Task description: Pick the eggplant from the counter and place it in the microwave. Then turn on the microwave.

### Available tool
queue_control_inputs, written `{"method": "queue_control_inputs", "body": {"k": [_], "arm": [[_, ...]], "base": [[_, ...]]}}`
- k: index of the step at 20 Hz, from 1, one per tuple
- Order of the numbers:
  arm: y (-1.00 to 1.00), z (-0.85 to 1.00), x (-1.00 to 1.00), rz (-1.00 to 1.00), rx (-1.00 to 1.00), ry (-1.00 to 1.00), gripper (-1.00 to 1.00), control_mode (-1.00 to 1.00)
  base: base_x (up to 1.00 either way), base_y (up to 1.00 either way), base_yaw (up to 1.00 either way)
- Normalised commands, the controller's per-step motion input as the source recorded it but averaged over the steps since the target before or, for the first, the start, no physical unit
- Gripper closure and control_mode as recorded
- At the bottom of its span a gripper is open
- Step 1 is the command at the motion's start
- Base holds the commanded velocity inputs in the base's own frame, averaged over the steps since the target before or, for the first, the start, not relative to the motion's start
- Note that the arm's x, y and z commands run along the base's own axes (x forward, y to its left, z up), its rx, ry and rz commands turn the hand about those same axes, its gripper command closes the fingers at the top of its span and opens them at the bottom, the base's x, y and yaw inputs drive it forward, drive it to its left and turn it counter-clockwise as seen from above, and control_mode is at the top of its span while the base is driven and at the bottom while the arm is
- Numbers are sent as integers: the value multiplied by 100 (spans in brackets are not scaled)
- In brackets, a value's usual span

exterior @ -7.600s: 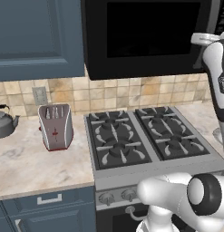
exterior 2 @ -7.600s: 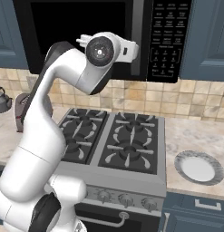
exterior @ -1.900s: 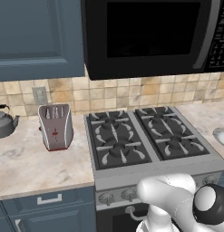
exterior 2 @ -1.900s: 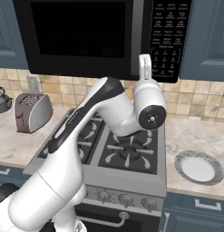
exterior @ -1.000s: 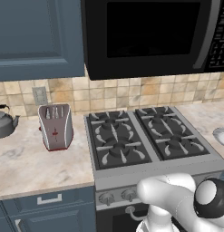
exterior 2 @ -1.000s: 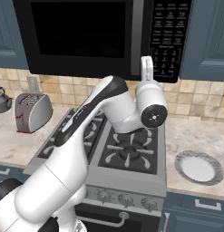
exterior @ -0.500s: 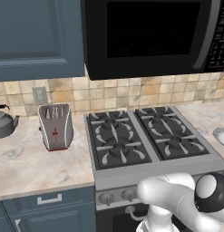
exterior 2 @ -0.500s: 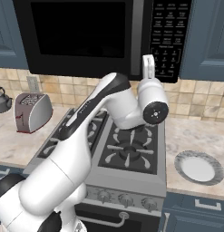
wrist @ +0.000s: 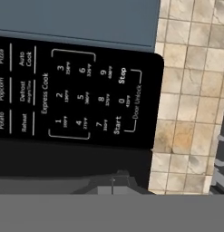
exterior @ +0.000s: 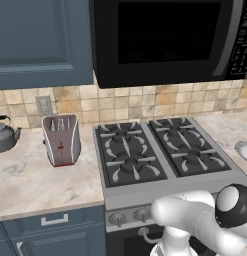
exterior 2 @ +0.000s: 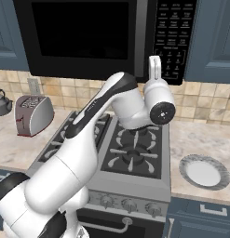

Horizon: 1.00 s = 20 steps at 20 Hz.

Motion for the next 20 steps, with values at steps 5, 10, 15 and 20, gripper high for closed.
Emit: {"method": "queue_control_inputs", "body": {"k": [5, 10, 15, 20], "arm": [[-4, -3, 13, 0, 0, 0, 100, -100], [-5, -1, 12, 0, 0, 0, 100, -100], [-8, 0, 10, 0, 0, 0, 100, -100], [-6, -1, 11, 0, 0, 0, 100, -100]], "base": [[0, 0, 0], [0, 0, 0], [0, 0, 0], [0, 0, 0]]}}
